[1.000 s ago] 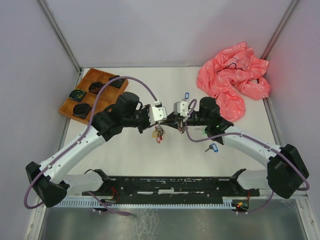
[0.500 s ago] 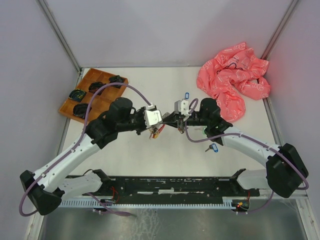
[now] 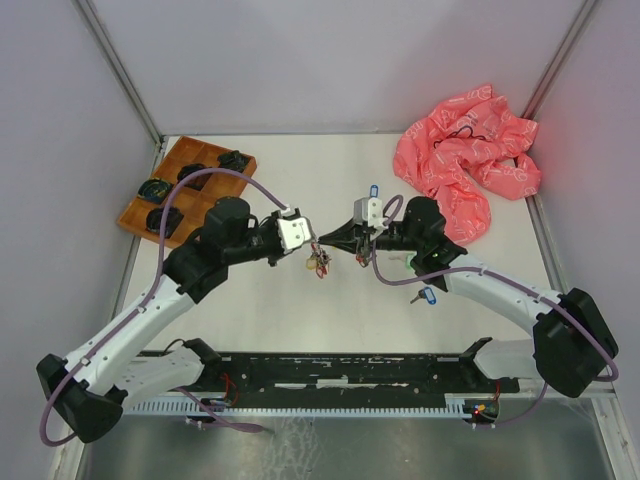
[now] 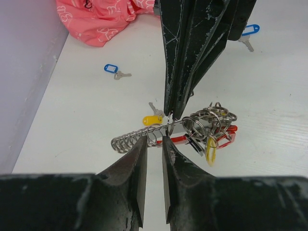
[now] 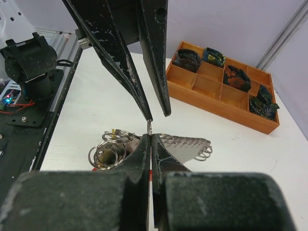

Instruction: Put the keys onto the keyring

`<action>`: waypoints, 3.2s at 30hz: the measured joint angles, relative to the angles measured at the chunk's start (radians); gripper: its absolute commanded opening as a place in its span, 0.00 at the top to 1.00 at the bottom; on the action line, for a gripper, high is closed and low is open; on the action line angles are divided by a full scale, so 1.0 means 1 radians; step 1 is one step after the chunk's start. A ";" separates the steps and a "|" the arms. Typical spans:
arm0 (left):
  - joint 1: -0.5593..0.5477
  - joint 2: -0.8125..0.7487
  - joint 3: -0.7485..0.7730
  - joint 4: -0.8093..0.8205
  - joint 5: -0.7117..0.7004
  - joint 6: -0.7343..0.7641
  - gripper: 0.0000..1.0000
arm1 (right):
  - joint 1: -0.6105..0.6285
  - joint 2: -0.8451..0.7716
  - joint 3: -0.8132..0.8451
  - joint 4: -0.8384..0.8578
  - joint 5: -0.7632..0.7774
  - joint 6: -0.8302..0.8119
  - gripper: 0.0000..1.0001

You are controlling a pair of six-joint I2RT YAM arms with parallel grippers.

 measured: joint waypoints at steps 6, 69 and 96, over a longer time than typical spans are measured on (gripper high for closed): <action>0.021 0.000 -0.006 0.018 0.043 -0.021 0.74 | -0.004 0.000 0.000 0.019 -0.003 0.009 0.99; 0.087 0.013 -0.080 0.170 0.222 -0.138 0.79 | -0.006 -0.006 -0.040 0.095 0.050 0.053 0.99; 0.087 0.037 -0.086 0.205 0.225 -0.174 0.97 | -0.008 -0.006 -0.040 0.143 0.032 0.098 0.92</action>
